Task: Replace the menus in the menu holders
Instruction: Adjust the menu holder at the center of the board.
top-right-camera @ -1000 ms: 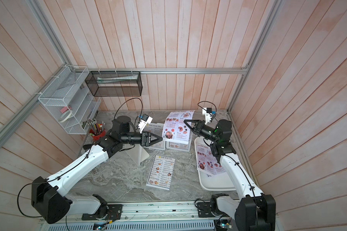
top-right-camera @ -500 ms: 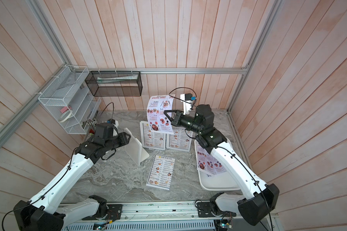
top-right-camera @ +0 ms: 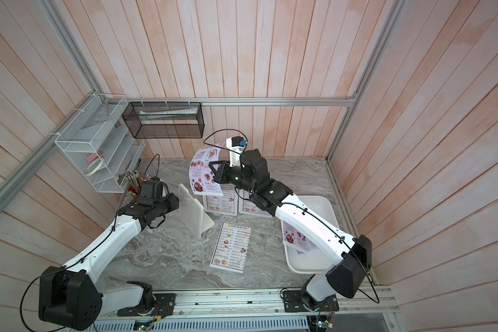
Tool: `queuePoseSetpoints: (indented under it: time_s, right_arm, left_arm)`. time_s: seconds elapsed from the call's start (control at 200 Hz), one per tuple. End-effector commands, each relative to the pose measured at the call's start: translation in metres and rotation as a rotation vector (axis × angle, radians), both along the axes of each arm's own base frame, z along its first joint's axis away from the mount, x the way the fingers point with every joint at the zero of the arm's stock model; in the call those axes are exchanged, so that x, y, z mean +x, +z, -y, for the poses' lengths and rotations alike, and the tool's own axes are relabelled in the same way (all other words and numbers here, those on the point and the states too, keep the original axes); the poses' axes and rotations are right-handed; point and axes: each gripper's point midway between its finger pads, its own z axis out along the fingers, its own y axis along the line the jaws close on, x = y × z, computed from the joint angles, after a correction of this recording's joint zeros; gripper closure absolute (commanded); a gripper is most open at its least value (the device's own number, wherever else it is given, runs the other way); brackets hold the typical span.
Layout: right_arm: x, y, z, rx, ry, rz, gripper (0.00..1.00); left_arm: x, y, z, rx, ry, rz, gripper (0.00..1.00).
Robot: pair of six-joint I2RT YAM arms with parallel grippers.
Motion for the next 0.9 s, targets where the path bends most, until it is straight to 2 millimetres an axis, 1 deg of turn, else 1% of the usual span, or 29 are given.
queuePoseSetpoints:
  time_s: [0.0, 0.12, 0.265, 0.375, 0.52, 0.745, 0.895]
  right_arm:
    - [0.005, 0.005, 0.006, -0.026, -0.09, 0.019, 1.0]
    - [0.002, 0.002, 0.005, -0.025, -0.118, 0.008, 1.0]
    - [0.005, -0.009, 0.001, -0.038, -0.146, -0.012, 1.0]
    - [0.004, -0.01, 0.0, -0.018, -0.145, -0.028, 1.0]
    - [0.002, -0.012, 0.0, 0.024, -0.144, -0.06, 1.0]
    - [0.001, -0.031, -0.013, 0.02, -0.105, -0.117, 1.0]
    - [0.0, -0.036, -0.015, 0.03, -0.096, -0.131, 1.0]
  left_arm:
    - [0.024, 0.016, 0.011, -0.004, -0.071, 0.085, 0.59]
    - [0.035, 0.02, 0.011, 0.009, -0.077, 0.102, 0.59]
    - [0.043, 0.02, 0.009, 0.014, -0.088, 0.101, 0.58]
    - [0.037, 0.024, 0.01, -0.004, -0.086, 0.101, 0.58]
    - [0.024, 0.023, 0.001, 0.007, -0.044, 0.081, 0.58]
    - [0.012, 0.027, -0.01, 0.035, 0.008, 0.068, 0.58]
    - [0.01, 0.027, -0.013, 0.047, 0.015, 0.061, 0.58]
